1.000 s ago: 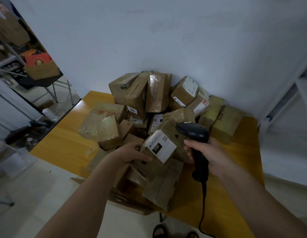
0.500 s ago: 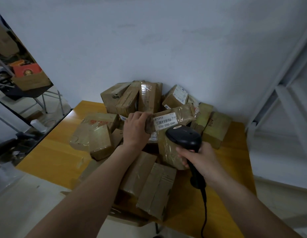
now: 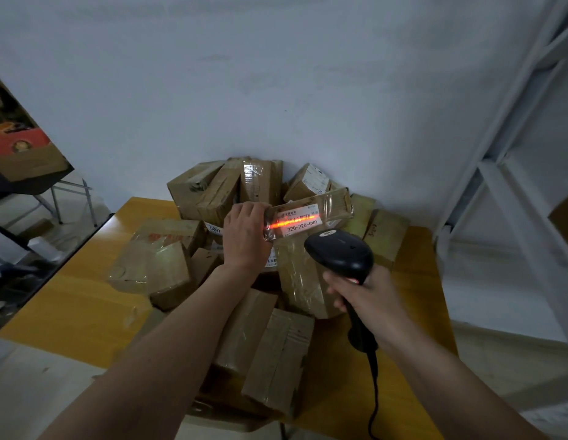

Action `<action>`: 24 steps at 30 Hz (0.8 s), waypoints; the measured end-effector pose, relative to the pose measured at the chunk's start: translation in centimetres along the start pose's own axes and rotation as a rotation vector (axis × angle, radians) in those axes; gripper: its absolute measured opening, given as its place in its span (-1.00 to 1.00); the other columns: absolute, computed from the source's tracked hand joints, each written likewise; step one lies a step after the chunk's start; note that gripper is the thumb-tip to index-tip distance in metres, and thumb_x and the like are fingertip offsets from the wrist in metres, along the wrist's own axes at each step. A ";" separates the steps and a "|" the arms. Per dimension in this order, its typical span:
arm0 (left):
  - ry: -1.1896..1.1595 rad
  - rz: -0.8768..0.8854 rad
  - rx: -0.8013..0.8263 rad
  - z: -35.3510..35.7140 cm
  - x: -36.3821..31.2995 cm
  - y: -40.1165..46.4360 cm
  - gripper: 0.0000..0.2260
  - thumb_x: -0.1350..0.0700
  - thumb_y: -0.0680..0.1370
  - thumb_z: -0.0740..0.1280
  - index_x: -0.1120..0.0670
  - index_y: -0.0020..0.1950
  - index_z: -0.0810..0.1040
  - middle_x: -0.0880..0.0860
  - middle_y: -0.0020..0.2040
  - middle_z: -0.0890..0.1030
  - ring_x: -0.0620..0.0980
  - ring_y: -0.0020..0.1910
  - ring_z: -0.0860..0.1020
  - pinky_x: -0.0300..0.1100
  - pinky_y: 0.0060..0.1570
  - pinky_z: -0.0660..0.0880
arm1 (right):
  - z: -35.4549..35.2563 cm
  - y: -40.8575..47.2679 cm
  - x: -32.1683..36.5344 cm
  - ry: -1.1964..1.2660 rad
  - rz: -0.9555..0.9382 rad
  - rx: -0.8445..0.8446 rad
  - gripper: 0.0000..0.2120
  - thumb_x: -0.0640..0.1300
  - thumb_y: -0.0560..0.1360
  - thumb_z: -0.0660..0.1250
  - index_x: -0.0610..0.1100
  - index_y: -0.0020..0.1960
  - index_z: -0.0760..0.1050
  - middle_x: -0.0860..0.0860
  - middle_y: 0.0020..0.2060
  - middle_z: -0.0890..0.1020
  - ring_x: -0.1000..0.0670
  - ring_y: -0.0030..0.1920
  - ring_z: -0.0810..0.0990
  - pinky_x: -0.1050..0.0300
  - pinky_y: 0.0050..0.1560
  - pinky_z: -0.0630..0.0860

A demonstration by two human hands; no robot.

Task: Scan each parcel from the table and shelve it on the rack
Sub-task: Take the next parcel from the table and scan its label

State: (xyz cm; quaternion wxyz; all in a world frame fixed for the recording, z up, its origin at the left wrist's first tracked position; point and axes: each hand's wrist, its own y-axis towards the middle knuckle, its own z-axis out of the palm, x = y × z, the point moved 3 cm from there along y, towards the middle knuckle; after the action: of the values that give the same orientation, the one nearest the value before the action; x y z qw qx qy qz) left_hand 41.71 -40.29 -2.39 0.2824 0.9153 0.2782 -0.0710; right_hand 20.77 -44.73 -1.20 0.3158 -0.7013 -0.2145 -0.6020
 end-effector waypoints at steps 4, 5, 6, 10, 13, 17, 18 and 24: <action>-0.008 -0.004 0.003 0.2 0.0 -0.1 -0.57 0.14 0.36 0.56 0.18 0.17 0.55 0.17 0.09 0.59 0.18 0.13 0.51 0.03 0.13 0.44 | -0.1 0.2 -0.2 -0.035 0.007 -0.005 -0.92 -0.18 0.51 0.36 -0.01 -0.10 0.55 0.00 -0.32 0.60 0.18 -0.41 0.55 0.33 -0.33 0.51; -0.011 0.001 0.016 0.2 0.0 -0.1 -0.56 0.13 0.37 0.56 0.18 0.20 0.54 0.16 0.11 0.58 0.17 0.15 0.50 0.02 0.14 0.44 | -0.1 0.2 -0.2 -0.040 0.013 -0.002 -0.94 -0.17 0.50 0.37 -0.02 -0.09 0.56 0.00 -0.31 0.61 0.17 -0.40 0.56 0.32 -0.32 0.51; -0.011 0.007 0.046 0.3 0.0 -0.1 -0.54 0.12 0.39 0.54 0.16 0.23 0.52 0.14 0.14 0.57 0.15 0.17 0.48 0.00 0.15 0.42 | -0.1 0.2 -0.3 -0.040 0.022 0.004 -0.96 -0.16 0.50 0.37 -0.04 -0.08 0.57 -0.01 -0.30 0.62 0.17 -0.39 0.57 0.31 -0.32 0.52; 0.015 0.057 0.262 1.2 -0.6 -0.9 -0.54 0.06 0.45 0.46 0.04 0.32 0.44 0.04 0.23 0.51 0.04 0.23 0.41 -0.09 0.21 0.36 | -0.2 -0.2 -0.5 -0.016 0.060 0.013 -0.89 -0.14 0.47 0.40 -0.06 0.00 0.57 -0.02 -0.24 0.65 0.14 -0.34 0.60 0.30 -0.28 0.54; 0.021 0.112 0.388 2.0 -1.4 -1.9 -0.52 0.05 0.47 0.43 0.00 0.35 0.39 0.00 0.26 0.48 0.03 0.27 0.37 -0.09 0.24 0.33 | -0.6 -0.9 -0.7 -0.007 0.085 -0.047 -0.90 -0.14 0.46 0.41 -0.05 -0.02 0.57 -0.04 -0.24 0.66 0.11 -0.33 0.60 0.29 -0.26 0.56; -0.053 0.199 0.487 3.3 -3.0 -3.5 -0.43 0.01 0.39 0.51 -0.01 0.35 0.40 -0.01 0.27 0.48 0.01 0.27 0.36 -0.11 0.22 0.33 | -1.5 -2.9 -1.8 0.040 0.128 -0.192 -0.94 -0.16 0.46 0.43 -0.14 -0.08 0.60 -0.01 -0.32 0.65 0.05 -0.31 0.59 0.22 -0.21 0.55; -0.064 0.224 0.519 3.5 -3.7 -3.9 -0.42 0.01 0.39 0.52 -0.01 0.35 0.39 -0.01 0.26 0.48 0.00 0.26 0.36 -0.13 0.22 0.32 | -1.7 -3.5 -2.3 0.058 0.143 -0.231 -0.93 -0.17 0.46 0.43 -0.15 -0.08 0.60 0.00 -0.33 0.65 0.04 -0.31 0.59 0.20 -0.20 0.55; -0.094 0.369 0.671 4.0 -9.2 -6.9 -0.39 -0.08 0.33 0.56 -0.01 0.30 0.41 -0.02 0.18 0.50 0.00 0.17 0.39 -0.14 0.11 0.40 | -4.2 -8.0 -4.0 0.146 0.159 -0.403 -0.97 -0.22 0.45 0.45 -0.18 -0.13 0.62 -0.15 -0.30 0.63 -0.03 -0.34 0.57 0.10 -0.21 0.53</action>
State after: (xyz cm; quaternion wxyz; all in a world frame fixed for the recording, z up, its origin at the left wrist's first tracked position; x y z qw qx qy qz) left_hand 30.33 -42.13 -6.39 -0.0122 0.9873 0.0567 -0.1478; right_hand 11.59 -41.72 -3.32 0.2307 -0.7195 -0.0106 -0.6550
